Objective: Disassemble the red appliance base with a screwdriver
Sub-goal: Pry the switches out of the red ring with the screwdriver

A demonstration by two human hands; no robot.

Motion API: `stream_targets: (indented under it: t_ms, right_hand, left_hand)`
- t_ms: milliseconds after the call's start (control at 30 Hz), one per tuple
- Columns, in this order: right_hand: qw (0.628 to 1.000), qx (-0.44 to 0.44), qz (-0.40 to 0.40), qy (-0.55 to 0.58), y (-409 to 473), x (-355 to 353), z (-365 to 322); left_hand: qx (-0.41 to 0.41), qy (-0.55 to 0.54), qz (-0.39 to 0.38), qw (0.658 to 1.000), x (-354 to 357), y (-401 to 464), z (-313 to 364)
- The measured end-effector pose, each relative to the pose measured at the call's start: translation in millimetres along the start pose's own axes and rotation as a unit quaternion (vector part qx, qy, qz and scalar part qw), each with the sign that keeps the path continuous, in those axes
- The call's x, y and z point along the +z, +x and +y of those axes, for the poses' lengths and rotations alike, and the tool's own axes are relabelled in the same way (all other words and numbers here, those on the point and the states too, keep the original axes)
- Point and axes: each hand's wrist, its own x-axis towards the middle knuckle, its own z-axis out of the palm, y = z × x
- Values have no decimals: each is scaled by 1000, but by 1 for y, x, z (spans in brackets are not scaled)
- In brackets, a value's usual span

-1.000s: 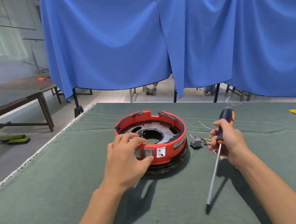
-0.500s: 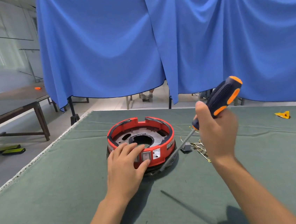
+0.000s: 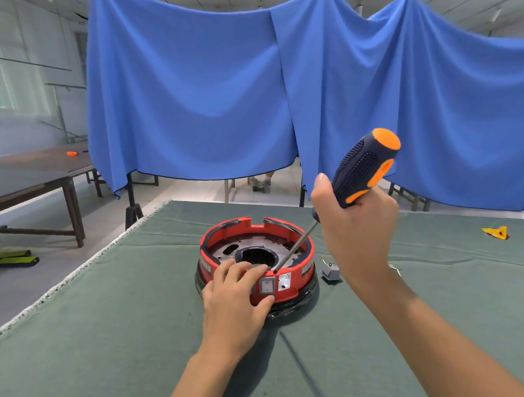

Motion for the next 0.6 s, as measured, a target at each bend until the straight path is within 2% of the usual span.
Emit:
stream_targets:
  t_ms: [300,600]
  right_hand:
    - [1000,7,-14,-1,-4,5,10]
    - [993,32,-96,-52,22,26,-1]
  left_hand:
    - [-21,-39,8,999,2,1,-2]
    - [-38,-45,8,998,2,2,1]
